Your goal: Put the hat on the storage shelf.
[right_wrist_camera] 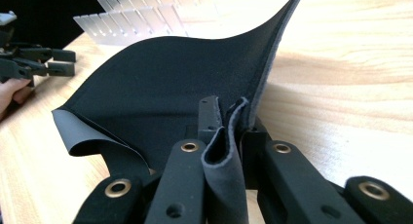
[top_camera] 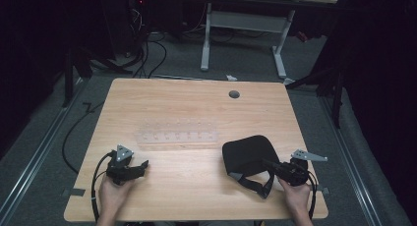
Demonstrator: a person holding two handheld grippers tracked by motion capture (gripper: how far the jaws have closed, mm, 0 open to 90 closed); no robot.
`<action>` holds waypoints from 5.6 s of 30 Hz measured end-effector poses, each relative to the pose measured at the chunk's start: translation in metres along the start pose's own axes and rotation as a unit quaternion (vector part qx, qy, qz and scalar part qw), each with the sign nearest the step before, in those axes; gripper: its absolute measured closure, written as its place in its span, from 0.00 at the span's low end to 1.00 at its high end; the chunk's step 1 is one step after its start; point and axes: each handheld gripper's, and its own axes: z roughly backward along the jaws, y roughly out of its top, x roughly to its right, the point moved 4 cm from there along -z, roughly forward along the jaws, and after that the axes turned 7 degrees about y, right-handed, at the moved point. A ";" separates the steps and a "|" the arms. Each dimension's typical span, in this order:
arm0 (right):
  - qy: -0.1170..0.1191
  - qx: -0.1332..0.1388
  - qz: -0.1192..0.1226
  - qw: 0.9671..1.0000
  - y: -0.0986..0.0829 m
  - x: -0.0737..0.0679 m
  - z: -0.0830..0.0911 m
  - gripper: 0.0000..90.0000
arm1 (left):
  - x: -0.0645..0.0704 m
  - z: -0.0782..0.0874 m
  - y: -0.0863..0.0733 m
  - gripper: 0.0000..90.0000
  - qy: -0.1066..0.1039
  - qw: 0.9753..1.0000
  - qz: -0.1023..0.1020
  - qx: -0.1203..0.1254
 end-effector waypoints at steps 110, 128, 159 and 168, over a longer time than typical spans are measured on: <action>0.103 -0.105 0.032 0.989 0.038 -0.105 -0.084 0.93 | 0.164 0.058 -0.023 0.50 -0.260 0.955 -0.142 -0.033; 0.115 -0.060 0.029 0.991 0.048 -0.106 -0.083 0.68 | 0.161 0.083 -0.016 0.96 -0.323 0.933 -0.144 -0.066; -0.216 -0.095 0.069 0.969 -0.005 0.005 -0.064 0.42 | 0.098 0.095 0.042 0.96 -0.283 0.959 0.019 0.009; -0.219 -0.095 0.070 0.969 -0.005 0.005 -0.065 0.41 | 0.083 0.100 0.063 0.96 -0.265 0.962 0.039 0.046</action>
